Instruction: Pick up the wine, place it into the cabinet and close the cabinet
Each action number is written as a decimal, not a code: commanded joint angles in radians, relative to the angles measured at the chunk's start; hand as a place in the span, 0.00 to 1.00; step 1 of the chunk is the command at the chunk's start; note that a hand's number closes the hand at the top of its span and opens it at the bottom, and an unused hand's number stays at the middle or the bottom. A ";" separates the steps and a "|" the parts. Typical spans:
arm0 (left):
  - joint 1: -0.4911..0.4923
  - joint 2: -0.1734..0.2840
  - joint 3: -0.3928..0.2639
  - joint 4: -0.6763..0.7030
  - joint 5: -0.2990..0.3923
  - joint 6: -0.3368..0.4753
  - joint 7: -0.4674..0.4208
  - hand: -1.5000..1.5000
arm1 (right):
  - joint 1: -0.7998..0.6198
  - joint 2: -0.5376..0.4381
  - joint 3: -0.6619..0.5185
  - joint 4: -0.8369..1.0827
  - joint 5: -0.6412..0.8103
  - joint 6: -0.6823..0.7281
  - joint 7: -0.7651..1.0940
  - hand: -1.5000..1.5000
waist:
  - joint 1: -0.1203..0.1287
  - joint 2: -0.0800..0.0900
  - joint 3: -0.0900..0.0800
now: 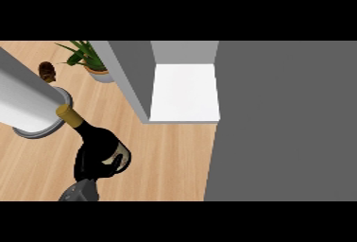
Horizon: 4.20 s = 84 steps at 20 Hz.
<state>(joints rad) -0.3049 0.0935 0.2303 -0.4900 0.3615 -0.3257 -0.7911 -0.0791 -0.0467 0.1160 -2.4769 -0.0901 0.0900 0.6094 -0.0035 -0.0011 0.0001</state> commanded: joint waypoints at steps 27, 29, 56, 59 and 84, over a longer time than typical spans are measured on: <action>0.271 -0.093 -0.516 -0.764 0.157 0.387 0.295 1.00 | 0.018 -0.029 -0.139 -0.033 -0.171 0.064 0.003 0.00 | 0.001 -0.001 0.000; 0.259 -0.093 -0.568 -0.838 0.199 0.445 0.370 1.00 | -0.103 -0.037 -0.143 0.016 -0.147 0.024 0.069 0.00 | 0.005 0.000 0.000; -0.205 -0.093 -0.751 -0.237 0.638 0.572 0.034 1.00 | 0.032 0.006 -0.056 0.067 -0.099 0.086 -0.083 0.00 | -0.016 0.005 -0.001; -0.244 -0.093 -0.844 -0.260 0.722 0.667 -0.007 1.00 | 0.024 -0.012 -0.119 0.113 -0.148 0.113 -0.127 0.00 | -0.021 0.006 -0.001; -0.627 -0.094 -0.671 0.065 0.808 0.643 0.128 1.00 | 0.053 -0.027 -0.130 0.137 -0.154 0.139 -0.170 0.00 | -0.030 0.008 0.000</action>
<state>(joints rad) -0.8646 -0.0006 -0.4504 -0.4070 1.1355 0.2746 -0.6933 -0.0436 -0.0564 0.0154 -2.3660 -0.2165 0.1971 0.4709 -0.0324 0.0128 -0.0022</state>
